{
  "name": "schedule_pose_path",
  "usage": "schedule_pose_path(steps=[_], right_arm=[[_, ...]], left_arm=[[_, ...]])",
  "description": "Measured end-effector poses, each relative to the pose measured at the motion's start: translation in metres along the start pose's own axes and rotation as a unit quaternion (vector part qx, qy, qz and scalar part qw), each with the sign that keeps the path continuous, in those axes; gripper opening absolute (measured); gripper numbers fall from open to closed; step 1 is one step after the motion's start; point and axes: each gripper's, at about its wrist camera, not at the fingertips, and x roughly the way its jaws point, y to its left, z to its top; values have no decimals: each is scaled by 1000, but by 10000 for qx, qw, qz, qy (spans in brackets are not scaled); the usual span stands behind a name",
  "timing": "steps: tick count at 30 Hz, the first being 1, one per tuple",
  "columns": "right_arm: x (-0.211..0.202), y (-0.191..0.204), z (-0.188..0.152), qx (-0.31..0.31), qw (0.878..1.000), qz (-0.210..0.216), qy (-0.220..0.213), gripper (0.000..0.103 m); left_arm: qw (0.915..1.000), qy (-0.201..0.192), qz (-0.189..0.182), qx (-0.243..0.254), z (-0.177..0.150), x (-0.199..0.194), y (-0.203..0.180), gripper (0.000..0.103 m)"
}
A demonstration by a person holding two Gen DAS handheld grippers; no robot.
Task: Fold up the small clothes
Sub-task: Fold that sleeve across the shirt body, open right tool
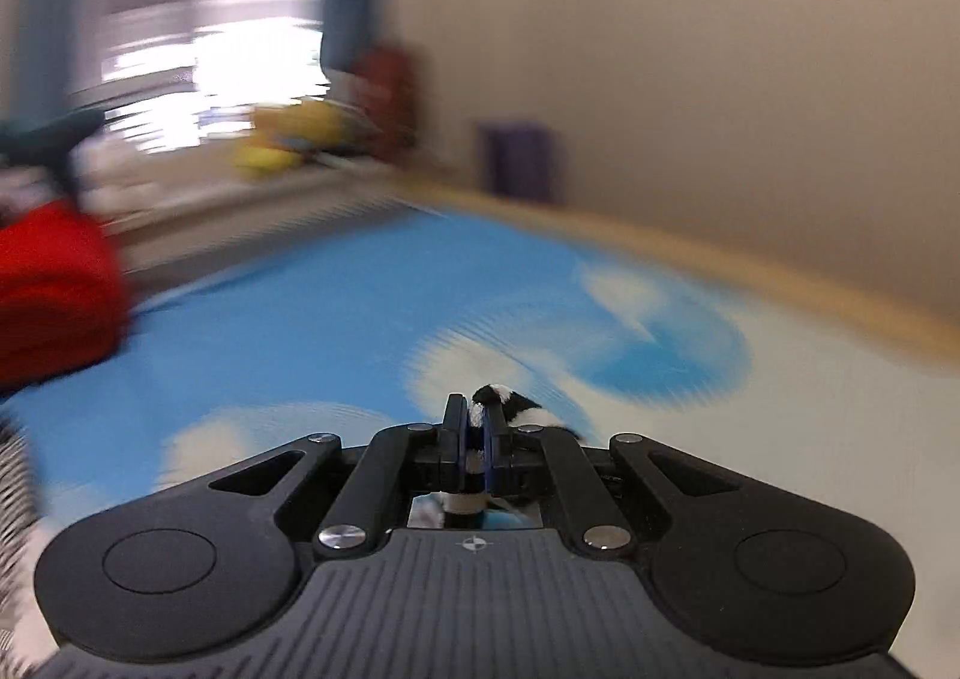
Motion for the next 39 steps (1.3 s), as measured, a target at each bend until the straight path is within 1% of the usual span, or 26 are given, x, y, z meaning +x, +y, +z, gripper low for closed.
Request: schedule_pose_path(steps=[2,3,4,5,6,7,8,10,11,12,13,14,17,19,21,23,25,27,28,30,33,36,39], right_arm=[[-33,50,6,-471,9955,786,-231,5],[-48,74,6,-665,9901,1210,-271,5],[-62,95,4,-818,9824,1664,-215,5],[-74,117,0,-974,9704,2210,-32,5],[-83,135,-6,-1094,9555,2726,253,6],[-90,154,-13,-1198,9370,3217,654,6],[-97,173,-25,-1347,9138,3650,1166,9],[-107,195,-44,-1650,8863,3943,1780,12],[-111,203,-53,-1765,8776,3975,2014,13],[-114,207,-58,-1813,8728,3959,2205,13],[-115,207,-59,-1789,8718,3935,2304,14],[-115,205,-57,-1709,8735,3878,2396,18],[-114,198,-38,-1356,8894,3626,2430,27],[-115,196,-25,-1086,9000,3478,2392,30],[-113,188,-16,-826,9099,3348,2307,30],[-109,180,-7,-574,9246,3151,2061,32],[-103,173,-11,-383,9352,2988,1859,36],[-91,167,-21,-278,9420,2798,1831,36],[-85,162,-28,-232,9435,2686,1926,36],[-70,156,-36,-134,9425,2527,2186,36],[-56,140,-31,180,9460,2395,2178,36],[-46,126,-27,313,9472,2355,2152,36],[-35,115,-32,479,9423,2331,2353,36]], left_arm=[[9999,-60,-22,-139,4,-6,8,37],[9998,-88,-33,-202,7,-8,12,37],[9996,-114,-45,-267,9,-11,16,37],[9994,-133,-53,-326,10,-14,20,37],[9991,-151,-60,-391,12,-16,24,37],[9988,-165,-64,-450,13,-18,28,37],[9986,-178,-66,-504,14,-20,32,37],[9981,-205,-67,-585,16,-24,39,37],[9979,-219,-69,-608,17,-26,41,37],[9977,-235,-72,-625,18,-28,44,37],[9977,-248,-72,-634,18,-30,45,37],[9976,-260,-71,-640,19,-31,47,37],[9974,-280,-53,-661,19,-33,50,37],[9973,-269,-30,-681,20,-32,51,37],[9974,-255,-17,-675,20,-29,51,37],[9976,-241,3,-644,21,-27,49,37],[9978,-230,30,-617,20,-24,48,37],[9981,-223,76,-576,20,-22,47,37],[9981,-221,99,-560,20,-21,47,37],[9980,-210,158,-576,20,-18,49,37],[9973,-176,218,-678,21,-13,56,37],[9968,-126,239,-747,20,-7,59,37],[9972,-4,237,-709,16,2,56,37]])
